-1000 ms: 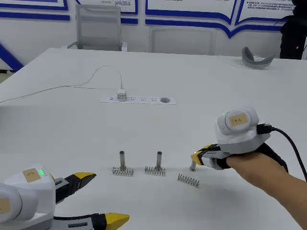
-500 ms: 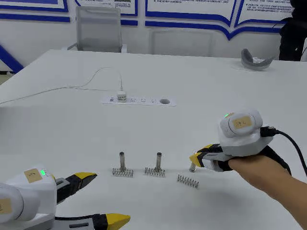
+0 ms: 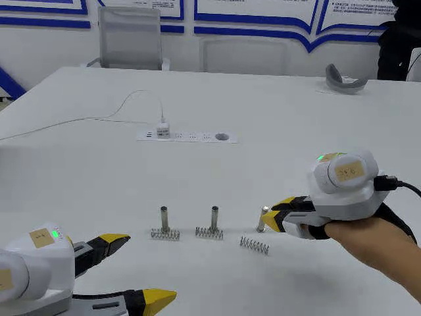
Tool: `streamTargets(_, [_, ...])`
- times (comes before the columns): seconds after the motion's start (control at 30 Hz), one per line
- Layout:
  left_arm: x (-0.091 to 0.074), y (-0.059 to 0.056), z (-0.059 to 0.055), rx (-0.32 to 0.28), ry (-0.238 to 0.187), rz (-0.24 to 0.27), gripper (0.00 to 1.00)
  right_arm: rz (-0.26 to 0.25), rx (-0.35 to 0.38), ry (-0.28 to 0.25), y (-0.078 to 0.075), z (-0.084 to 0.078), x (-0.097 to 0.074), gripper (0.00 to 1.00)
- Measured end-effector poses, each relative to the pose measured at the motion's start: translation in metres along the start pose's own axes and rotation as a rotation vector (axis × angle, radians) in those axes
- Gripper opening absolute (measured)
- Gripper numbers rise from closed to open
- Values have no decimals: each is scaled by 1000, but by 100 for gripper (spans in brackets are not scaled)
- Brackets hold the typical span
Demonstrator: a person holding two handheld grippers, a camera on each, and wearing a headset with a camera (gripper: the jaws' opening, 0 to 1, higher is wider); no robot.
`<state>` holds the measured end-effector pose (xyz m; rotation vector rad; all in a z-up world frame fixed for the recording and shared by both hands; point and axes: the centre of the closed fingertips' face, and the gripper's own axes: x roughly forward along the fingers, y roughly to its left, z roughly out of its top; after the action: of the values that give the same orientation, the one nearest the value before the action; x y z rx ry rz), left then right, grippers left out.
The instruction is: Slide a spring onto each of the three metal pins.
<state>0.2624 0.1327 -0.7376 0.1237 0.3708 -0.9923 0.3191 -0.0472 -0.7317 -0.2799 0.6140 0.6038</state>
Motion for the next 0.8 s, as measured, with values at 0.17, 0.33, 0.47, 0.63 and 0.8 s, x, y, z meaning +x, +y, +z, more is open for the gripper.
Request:
streamTargets(0.17, [1,0,1,1,-2,-2,76,70,-30,33,14,-5,7,17])
streamTargets(0.33, [0,0,0,-2,0,-1,76,128,-73,89,26,-12,16,17])
streamTargets(0.47, [0,1,-1,-6,1,2,76,162,-108,132,29,-14,25,16])
streamTargets(0.63, [0,1,-2,-8,3,3,76,190,-155,191,31,-18,37,16])
streamTargets(0.8, [-1,2,-4,-12,7,7,76,208,-204,249,32,-25,47,15])
